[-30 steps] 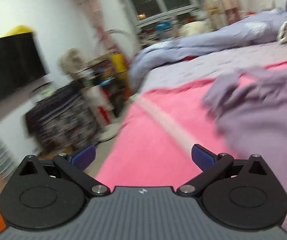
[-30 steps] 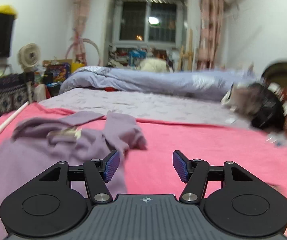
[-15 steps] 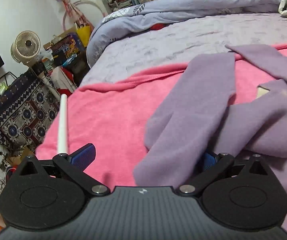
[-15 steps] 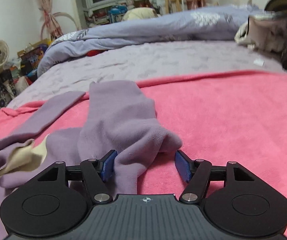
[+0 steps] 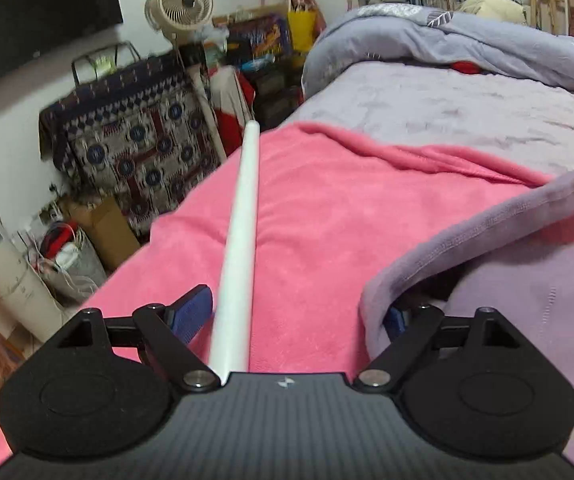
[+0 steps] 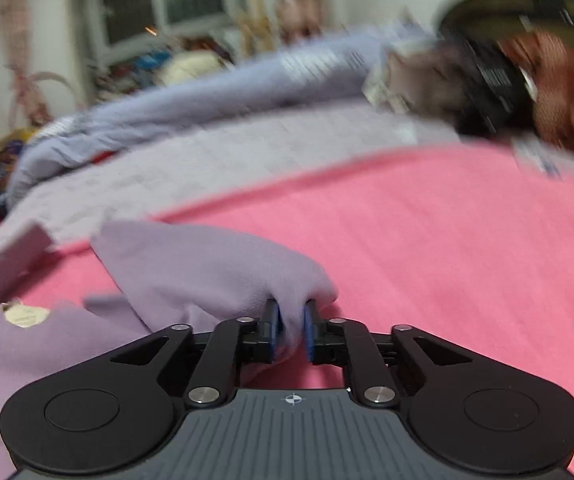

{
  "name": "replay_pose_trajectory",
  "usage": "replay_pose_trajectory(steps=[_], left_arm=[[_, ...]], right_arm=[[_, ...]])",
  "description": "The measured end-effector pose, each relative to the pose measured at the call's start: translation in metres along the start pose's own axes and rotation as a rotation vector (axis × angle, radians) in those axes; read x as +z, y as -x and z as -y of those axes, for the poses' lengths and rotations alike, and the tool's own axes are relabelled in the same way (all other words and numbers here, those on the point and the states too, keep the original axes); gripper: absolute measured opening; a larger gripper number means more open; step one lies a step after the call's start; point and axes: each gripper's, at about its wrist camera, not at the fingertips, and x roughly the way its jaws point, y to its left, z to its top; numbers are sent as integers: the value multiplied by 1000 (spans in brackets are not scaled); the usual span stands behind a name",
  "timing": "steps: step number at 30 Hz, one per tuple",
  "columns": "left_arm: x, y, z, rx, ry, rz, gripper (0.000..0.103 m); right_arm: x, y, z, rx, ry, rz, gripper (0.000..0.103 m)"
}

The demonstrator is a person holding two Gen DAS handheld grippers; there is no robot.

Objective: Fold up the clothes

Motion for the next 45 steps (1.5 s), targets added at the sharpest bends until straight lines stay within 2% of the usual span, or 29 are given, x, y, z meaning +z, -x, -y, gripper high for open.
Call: replay_pose_trajectory(steps=[2, 3, 5, 7, 9, 11, 13, 15, 16, 17, 18, 20, 22, 25, 29, 31, 33, 34, 36, 37, 38, 39, 40, 41, 43, 45], left_arm=[[1, 3, -5, -5, 19, 24, 90], [1, 6, -6, 2, 23, 46, 90], [1, 10, -7, 14, 27, 83, 93], [1, 11, -4, 23, 13, 92, 93], [0, 11, -2, 31, 2, 97, 93], [0, 10, -1, 28, -4, 92, 93], [-1, 8, -4, 16, 3, 83, 93], [-1, 6, -7, -2, 16, 73, 93], [-1, 5, -9, -10, 20, 71, 93], [-1, 5, -10, -15, 21, 74, 93], [-2, 5, -10, -17, 19, 77, 93], [-2, 6, -8, -14, 10, 82, 93], [-2, 7, -5, -5, -5, 87, 93], [-2, 7, -5, 0, -10, 90, 94], [-2, 6, -5, 5, -15, 88, 95], [-2, 6, -4, 12, -24, 90, 96], [-3, 5, -2, 21, -33, 91, 96], [-3, 5, -2, 22, -36, 91, 96], [-3, 5, -2, 24, -39, 90, 97], [-3, 5, -2, 26, -41, 90, 97], [-3, 4, -2, 28, -44, 89, 97], [-3, 4, -1, 30, -46, 90, 97], [-3, 4, -1, 32, -48, 91, 98], [-3, 4, -1, 34, -50, 92, 98], [-3, 4, -1, 34, -49, 91, 98], [-3, 4, -3, 29, -43, 90, 98]], right_arm=[[-2, -1, 14, -15, -20, -33, 47], [-3, 1, 18, -35, -24, -24, 54], [1, 11, 19, -60, -4, 34, 58], [11, 19, 4, -90, 65, 130, 60], [22, 16, -31, -39, 210, 168, 68], [28, 1, -73, 55, 349, 146, 77], [26, -26, -120, 110, 476, 70, 78], [17, -56, -159, 57, 569, 22, 74], [12, -73, -172, 6, 610, -6, 54], [8, -86, -178, -45, 618, -31, 16], [10, -92, -174, -63, 577, -37, 9], [20, -88, -157, -89, 464, -3, 8], [33, -76, -136, -169, 418, 61, 8], [59, -58, -91, -327, 383, 157, 8], [90, -36, -4, -548, 263, 209, 8], [94, -26, 38, -644, 226, 201, 8], [87, -27, 65, -680, 252, 120, 9], [82, -28, 76, -693, 273, 77, 15], [68, -26, 88, -646, 312, 20, 29], [64, -23, 84, -600, 301, 31, 41], [61, -20, 80, -553, 290, 42, 48], [59, -11, 73, -491, 269, 58, 50], [61, -5, 59, -391, 248, 63, 53], [62, 0, 46, -289, 227, 66, 62], [66, 0, 10, -25, 203, 30, 71], [65, -14, -37, 160, 219, -23, 71]])
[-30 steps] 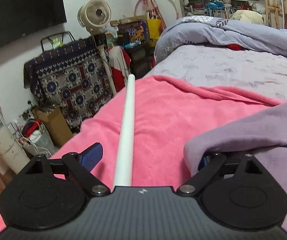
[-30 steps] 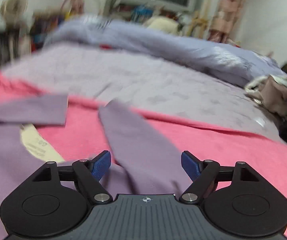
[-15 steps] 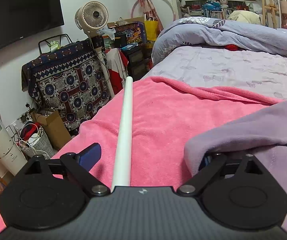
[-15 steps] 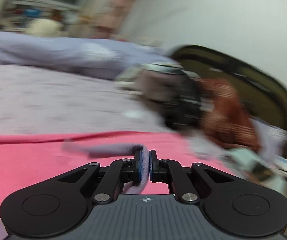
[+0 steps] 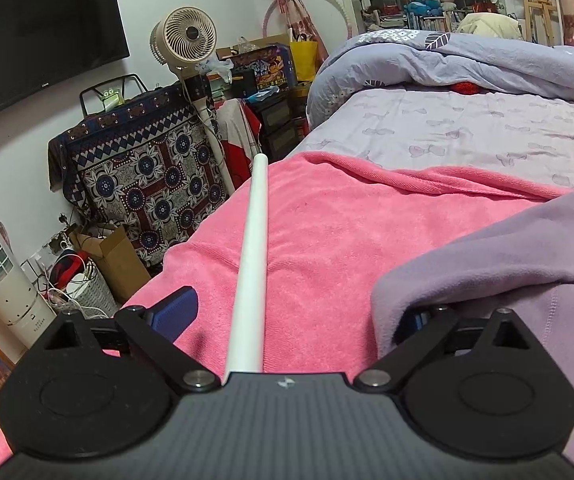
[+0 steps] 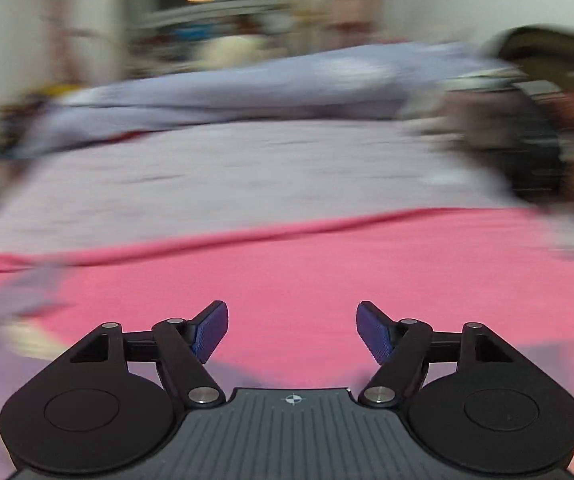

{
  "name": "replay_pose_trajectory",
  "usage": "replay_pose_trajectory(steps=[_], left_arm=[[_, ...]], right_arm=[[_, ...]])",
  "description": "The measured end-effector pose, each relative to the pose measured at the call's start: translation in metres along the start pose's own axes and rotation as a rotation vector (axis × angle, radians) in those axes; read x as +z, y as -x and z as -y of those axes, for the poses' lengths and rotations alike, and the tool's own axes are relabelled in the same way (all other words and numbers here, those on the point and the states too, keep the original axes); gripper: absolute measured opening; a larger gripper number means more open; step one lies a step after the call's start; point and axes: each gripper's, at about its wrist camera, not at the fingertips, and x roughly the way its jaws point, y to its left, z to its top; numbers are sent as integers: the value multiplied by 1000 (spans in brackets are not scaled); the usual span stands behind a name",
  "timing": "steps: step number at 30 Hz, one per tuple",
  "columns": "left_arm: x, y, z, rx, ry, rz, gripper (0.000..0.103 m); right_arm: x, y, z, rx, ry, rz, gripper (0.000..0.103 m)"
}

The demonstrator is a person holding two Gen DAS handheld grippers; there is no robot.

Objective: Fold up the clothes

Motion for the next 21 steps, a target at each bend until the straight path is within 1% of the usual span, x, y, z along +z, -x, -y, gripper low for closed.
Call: replay_pose_trajectory(steps=[1, 2, 4, 6, 7, 8, 9, 10, 12, 15, 17, 18, 19, 21], left_arm=[[0, 0, -1, -3, 4, 0, 98], [0, 0, -2, -8, 8, 1, 98], [0, 2, -6, -25, 23, 6, 98], [0, 3, -11, -49, 43, 11, 99], [0, 3, -14, -64, 54, 9, 99], [0, 4, -17, -77, 68, 8, 99], [1, 5, -21, -92, 87, 10, 99], [2, 6, -26, -107, 107, 11, 100], [2, 10, -37, -137, 158, 22, 101], [1, 20, -56, -165, 248, 62, 103], [1, 26, -67, -175, 298, 97, 103], [1, 29, -72, -182, 312, 109, 103], [0, 30, -74, -190, 323, 117, 103], [0, 30, -77, -194, 337, 115, 103]], right_arm=[[4, -13, -25, 80, 14, -21, 71], [6, -31, -54, 129, 41, -44, 71], [11, -64, -105, 168, 84, -86, 71], [12, -100, -145, 162, 110, -131, 71], [9, -115, -165, 157, 131, -170, 59], [4, -124, -182, 140, 148, -195, 51], [-1, -121, -195, 109, 174, -152, 41], [-3, -119, -206, 134, 214, -138, 6], [2, -112, -216, 192, 173, -138, 7], [18, -100, -228, 342, 75, -143, 7], [32, -89, -246, 451, 34, -142, 7], [36, -82, -256, 522, 20, -146, 7], [39, -74, -266, 616, 17, -151, 7], [42, -55, -284, 781, 45, -131, 7]])
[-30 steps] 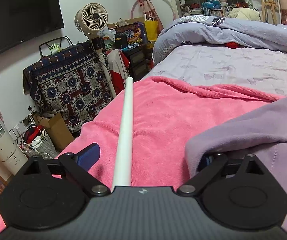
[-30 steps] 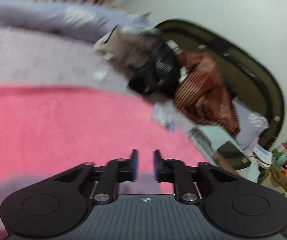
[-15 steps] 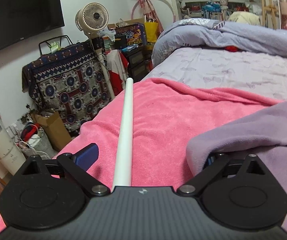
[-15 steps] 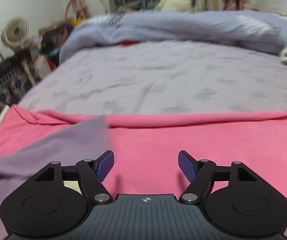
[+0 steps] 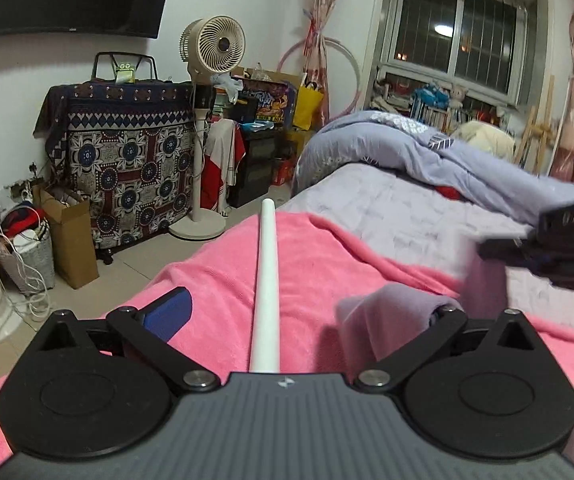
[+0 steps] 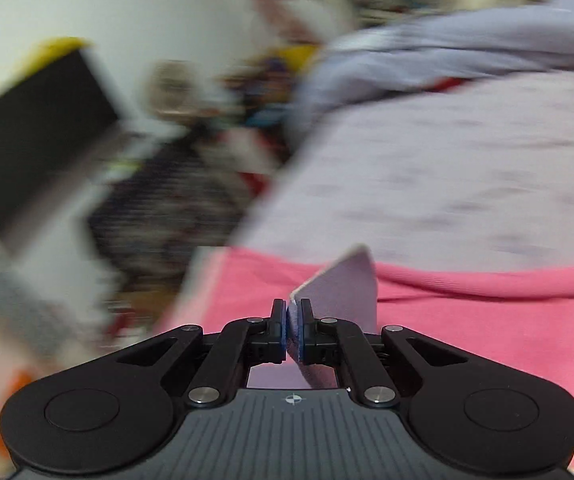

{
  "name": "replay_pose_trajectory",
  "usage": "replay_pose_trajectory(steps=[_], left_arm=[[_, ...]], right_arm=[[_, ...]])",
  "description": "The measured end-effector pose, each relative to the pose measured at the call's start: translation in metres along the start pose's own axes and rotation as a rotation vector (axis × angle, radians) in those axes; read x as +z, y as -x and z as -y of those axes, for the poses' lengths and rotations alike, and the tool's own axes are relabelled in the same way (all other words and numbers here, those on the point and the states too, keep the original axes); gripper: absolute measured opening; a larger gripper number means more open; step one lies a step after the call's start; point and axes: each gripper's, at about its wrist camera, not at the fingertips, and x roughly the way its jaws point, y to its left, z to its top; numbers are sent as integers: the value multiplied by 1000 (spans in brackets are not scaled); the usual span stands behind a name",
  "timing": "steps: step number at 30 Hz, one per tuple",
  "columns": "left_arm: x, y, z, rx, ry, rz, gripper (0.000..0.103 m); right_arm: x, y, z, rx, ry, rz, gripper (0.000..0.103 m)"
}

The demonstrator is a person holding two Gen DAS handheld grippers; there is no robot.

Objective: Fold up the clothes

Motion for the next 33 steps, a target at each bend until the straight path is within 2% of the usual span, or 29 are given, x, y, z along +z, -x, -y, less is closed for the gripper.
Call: replay_pose_trajectory(steps=[1, 3, 4, 6, 7, 8, 10, 12, 14, 16, 17, 18, 20, 23, 25, 26, 28, 29, 33], left_arm=[[0, -2, 1, 9, -3, -12, 103], [0, -6, 2, 34, -9, -32, 103], [0, -8, 2, 37, -9, -38, 103], [0, -10, 2, 43, -11, -49, 103], [0, -11, 2, 45, -13, -53, 103], [0, -12, 2, 48, -14, -58, 103], [-1, -14, 3, 52, -11, -71, 103], [-2, -17, 3, 51, -7, -87, 103], [-3, -17, 4, 52, -10, -94, 103], [-3, -17, 6, 62, -19, -93, 103], [-3, -17, 7, 60, -24, -93, 103], [-3, -18, 8, 53, -32, -97, 103], [-2, -19, 9, 39, -36, -116, 103], [4, -27, 2, -18, 2, -203, 103], [8, -32, -8, -50, 47, -267, 103], [9, -33, -12, -64, 72, -295, 103], [11, -35, -20, -86, 109, -344, 103], [12, -33, -20, -77, 98, -354, 103], [18, -19, -13, -48, 22, -350, 103]], right_arm=[[-1, 2, -13, 58, 46, 3, 7], [-5, 8, -31, 80, 128, 18, 9], [-7, 10, -33, 45, 154, 18, 11], [-11, 12, -30, -58, 187, 11, 24], [-14, 12, -25, -123, 195, 5, 36], [-19, 15, -17, -182, 189, 3, 42], [-32, 28, -2, -256, 168, 11, 42], [-48, 46, 12, -295, 129, 10, 42], [-67, 58, 23, -290, 89, -15, 42], [-92, 57, 30, -288, 52, -93, 42], [-103, 53, 28, -272, 56, -141, 44], [-114, 53, 23, -263, 85, -148, 44], [-132, 63, 4, -268, 195, -113, 46], [-143, 91, -5, -202, 202, -88, 48], [-146, 109, -3, -179, 184, -70, 60], [-149, 112, 1, -194, 182, -72, 66], [-158, 101, 11, -288, 244, -119, 67], [-168, 99, 12, -287, 308, -77, 71], [-168, 105, 2, -294, 329, -46, 70]])
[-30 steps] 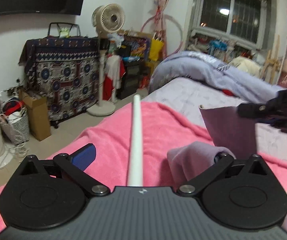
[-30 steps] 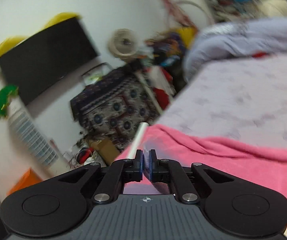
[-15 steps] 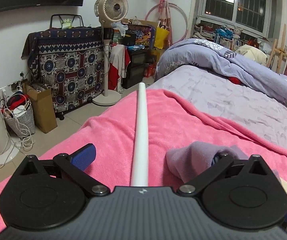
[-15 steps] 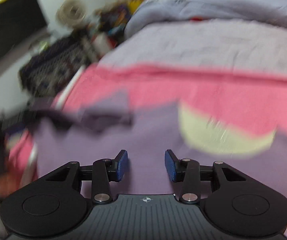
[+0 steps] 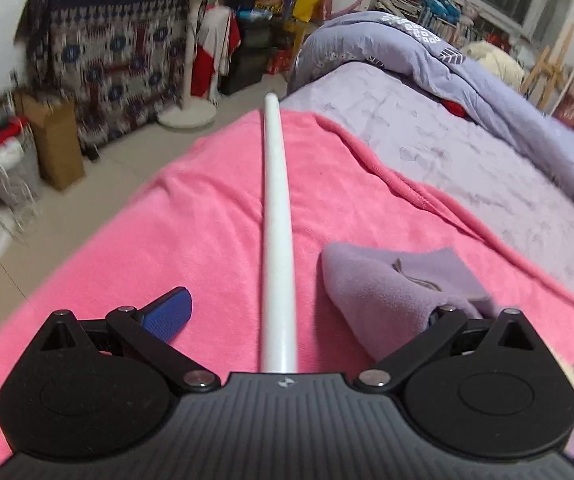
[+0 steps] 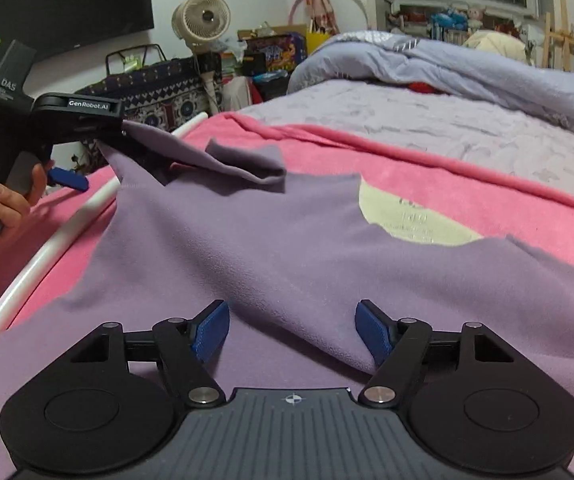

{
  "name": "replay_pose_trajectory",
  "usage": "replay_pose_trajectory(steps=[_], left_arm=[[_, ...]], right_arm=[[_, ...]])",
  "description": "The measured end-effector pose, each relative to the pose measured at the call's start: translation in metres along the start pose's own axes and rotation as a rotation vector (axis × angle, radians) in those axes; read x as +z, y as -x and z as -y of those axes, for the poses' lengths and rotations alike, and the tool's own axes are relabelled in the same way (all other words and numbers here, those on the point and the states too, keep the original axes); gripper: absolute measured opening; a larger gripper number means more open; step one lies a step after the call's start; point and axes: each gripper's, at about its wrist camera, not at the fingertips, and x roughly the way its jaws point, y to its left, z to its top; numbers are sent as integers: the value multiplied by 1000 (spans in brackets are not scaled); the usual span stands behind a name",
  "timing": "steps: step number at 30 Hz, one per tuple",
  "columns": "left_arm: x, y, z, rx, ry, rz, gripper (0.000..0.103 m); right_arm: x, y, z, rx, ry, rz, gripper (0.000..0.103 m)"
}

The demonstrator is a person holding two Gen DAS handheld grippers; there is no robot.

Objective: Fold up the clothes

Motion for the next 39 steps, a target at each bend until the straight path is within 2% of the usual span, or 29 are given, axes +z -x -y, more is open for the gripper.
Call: replay_pose_trajectory(steps=[3, 5, 7, 9, 12, 16, 17, 18, 21, 24, 26, 28, 30, 32, 34, 37, 39], left_arm=[[3, 13, -8, -117, 25, -11, 103], [6, 8, -24, -233, 127, -86, 103], [5, -6, -41, -274, 228, -172, 103], [2, -18, -55, -284, 310, -219, 103], [2, -20, -70, -355, 412, -227, 102], [5, -14, -89, -507, 593, -229, 102], [8, -10, -95, -518, 632, -206, 102], [14, -1, -101, -479, 636, -161, 102], [34, 28, -109, -292, 536, -23, 102], [45, 56, -84, -90, 268, 63, 102], [40, 71, -44, 2, -1, 134, 102], [28, 78, 2, 5, -276, 189, 103], [14, 79, 50, -35, -527, 219, 103], [1, 70, 91, -74, -705, 233, 103], [-14, 48, 129, -101, -835, 220, 103], [-32, 11, 176, -96, -968, 194, 103], [-44, -9, 193, -56, -1009, 187, 103]], right_arm=[[3, 13, 0, 12, -13, 50, 70], [0, 20, 8, 36, -17, 60, 75], [-3, 15, 13, 34, -27, 35, 80], [-5, 10, 17, 32, -37, 10, 87], [-8, 3, 19, 21, -34, -15, 91], [-9, -1, 21, 25, -35, -17, 92], [-9, -1, 23, 31, -42, -16, 93], [-8, -1, 24, 34, -44, -15, 93], [-10, 2, 24, 34, -43, -14, 93], [-12, 5, 24, 33, -51, -6, 92], [-10, 16, 29, 10, -82, 32, 89], [-8, 31, 37, -23, -118, 79, 89], [-3, 49, 51, -63, -118, 123, 89], [-1, 64, 72, -154, -64, 167, 89], [-1, 68, 100, -306, -9, 169, 89], [-3, 61, 148, -461, -20, 109, 87], [-8, 54, 173, -497, -53, 75, 85]])
